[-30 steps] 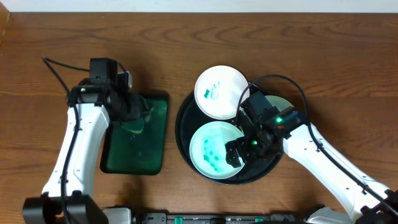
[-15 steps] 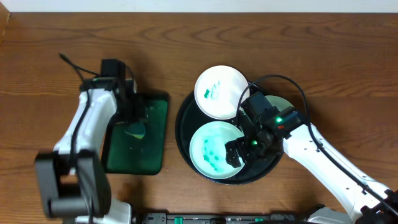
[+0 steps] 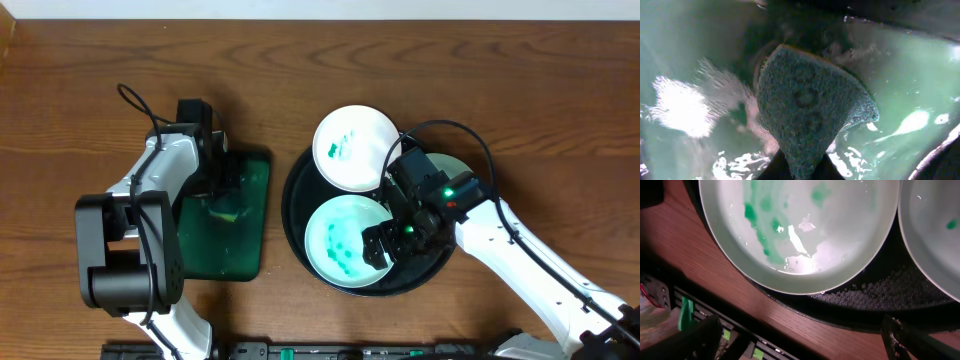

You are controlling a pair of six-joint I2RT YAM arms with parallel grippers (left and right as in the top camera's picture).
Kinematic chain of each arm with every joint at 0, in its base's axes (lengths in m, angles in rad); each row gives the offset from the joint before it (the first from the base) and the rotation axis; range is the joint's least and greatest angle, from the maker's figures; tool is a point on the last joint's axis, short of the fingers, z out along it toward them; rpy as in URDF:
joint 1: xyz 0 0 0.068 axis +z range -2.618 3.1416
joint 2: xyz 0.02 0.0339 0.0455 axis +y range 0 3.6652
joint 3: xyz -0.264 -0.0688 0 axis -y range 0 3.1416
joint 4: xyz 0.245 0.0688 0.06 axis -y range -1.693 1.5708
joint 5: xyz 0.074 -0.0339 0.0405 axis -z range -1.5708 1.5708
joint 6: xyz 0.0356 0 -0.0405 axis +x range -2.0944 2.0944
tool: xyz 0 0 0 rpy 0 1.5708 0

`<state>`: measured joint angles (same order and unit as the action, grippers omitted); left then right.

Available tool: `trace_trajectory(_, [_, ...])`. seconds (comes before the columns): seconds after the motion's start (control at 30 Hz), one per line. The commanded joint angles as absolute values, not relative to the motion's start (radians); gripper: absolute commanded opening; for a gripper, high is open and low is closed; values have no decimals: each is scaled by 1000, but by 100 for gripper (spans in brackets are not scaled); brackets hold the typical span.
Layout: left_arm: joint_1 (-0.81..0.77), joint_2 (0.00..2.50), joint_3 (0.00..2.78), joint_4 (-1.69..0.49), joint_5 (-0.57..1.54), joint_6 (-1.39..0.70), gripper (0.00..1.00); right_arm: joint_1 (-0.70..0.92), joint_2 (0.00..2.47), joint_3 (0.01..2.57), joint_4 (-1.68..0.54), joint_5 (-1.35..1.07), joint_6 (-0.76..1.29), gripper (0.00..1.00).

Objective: Clean dirty plates on tray and stack at the side
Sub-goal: 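Lift the wet sponge up out of the tray with the left gripper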

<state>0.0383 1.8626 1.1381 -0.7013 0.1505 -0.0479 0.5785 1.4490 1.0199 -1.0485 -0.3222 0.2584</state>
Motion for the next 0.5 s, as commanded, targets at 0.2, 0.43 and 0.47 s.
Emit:
trace_trajectory(0.2, [8, 1696, 1127, -756, 142, -35, 7, 584, 1444, 1017, -1052, -332, 246, 99])
trace_trajectory(0.43, [-70, 1420, 1127, -800, 105, -46, 7, 584, 1444, 1017, -1052, -335, 246, 99])
trace_trajectory(0.47, [-84, 1377, 1127, -799, 69, -46, 7, 584, 1444, 1017, -1052, -335, 246, 99])
